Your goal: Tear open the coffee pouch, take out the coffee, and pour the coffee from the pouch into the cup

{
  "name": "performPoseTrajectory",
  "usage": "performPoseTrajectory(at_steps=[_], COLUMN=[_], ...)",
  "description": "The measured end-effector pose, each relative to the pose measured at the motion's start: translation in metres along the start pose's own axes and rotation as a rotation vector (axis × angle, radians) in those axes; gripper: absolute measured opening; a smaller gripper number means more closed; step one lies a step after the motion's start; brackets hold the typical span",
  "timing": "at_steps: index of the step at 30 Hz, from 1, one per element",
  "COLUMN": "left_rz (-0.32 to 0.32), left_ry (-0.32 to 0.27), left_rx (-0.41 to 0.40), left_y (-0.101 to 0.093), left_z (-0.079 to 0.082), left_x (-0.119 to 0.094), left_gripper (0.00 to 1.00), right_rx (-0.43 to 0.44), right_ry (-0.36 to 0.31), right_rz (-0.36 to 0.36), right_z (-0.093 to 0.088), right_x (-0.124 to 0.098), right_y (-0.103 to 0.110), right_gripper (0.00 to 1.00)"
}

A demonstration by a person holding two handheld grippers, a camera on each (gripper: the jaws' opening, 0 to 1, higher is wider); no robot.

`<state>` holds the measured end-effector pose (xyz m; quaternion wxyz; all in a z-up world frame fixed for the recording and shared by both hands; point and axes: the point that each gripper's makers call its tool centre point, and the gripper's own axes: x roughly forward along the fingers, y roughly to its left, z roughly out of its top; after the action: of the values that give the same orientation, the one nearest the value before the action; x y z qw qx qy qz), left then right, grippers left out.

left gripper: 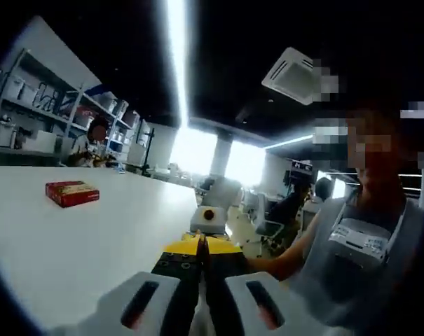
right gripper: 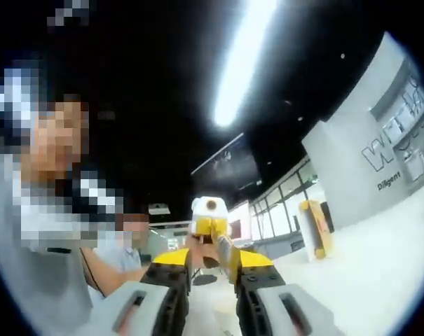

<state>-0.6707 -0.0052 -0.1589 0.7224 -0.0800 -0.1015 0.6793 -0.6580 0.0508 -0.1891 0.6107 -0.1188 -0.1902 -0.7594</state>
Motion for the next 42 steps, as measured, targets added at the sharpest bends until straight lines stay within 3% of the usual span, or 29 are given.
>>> performPoseTrajectory(at_steps=[4,7,9,12,16,23,28,33,34,42], left_rz=[-0.010,-0.021,-0.029,-0.038,-0.034,-0.044,-0.022,0.017,0.027,0.162], left_ry=[-0.002,0.006,-0.001,-0.008,-0.002,-0.018,-0.021,-0.030,-0.025,0.108], left_rx=[-0.002,0.002,0.002,-0.001,-0.009,-0.019,-0.005,0.013,0.015,0.196], left_y=[0.002,-0.001,-0.002,0.001,0.002,0.006,0.009,0.016,0.016,0.016], left_z=[-0.005,-0.009,-0.010,-0.014,-0.025,-0.032,-0.037,-0.032,-0.032,-0.050], left_x=[0.009,0.015,0.016,0.018,0.023,0.026,0.021,0.008,0.007,0.011], left_gripper=[0.03,0.03,0.03,0.03,0.04,0.05,0.20,0.20,0.20,0.23], right_rx=[0.008,0.000,0.002,0.024,0.017,0.026,0.012,0.008,-0.007,-0.057], right_ry=[-0.004,0.005,0.013,0.061,0.179,0.285,0.414,0.607,0.672,0.970], right_rz=[-0.009,-0.019,-0.012,-0.012,-0.034,-0.037,-0.077,-0.089,-0.103,-0.109], right_z=[0.001,0.002,0.003,0.000,-0.005,0.000,-0.004,-0.017,-0.022,-0.025], right_x=[-0.002,-0.003,-0.004,-0.008,-0.016,-0.022,-0.030,-0.033,-0.034,-0.021], right_y=[-0.005,-0.008,-0.005,-0.003,-0.006,-0.008,-0.018,-0.021,-0.023,-0.021], right_gripper=[0.22,0.11,0.11,0.10,0.09,0.09,0.08,0.08,0.08,0.08])
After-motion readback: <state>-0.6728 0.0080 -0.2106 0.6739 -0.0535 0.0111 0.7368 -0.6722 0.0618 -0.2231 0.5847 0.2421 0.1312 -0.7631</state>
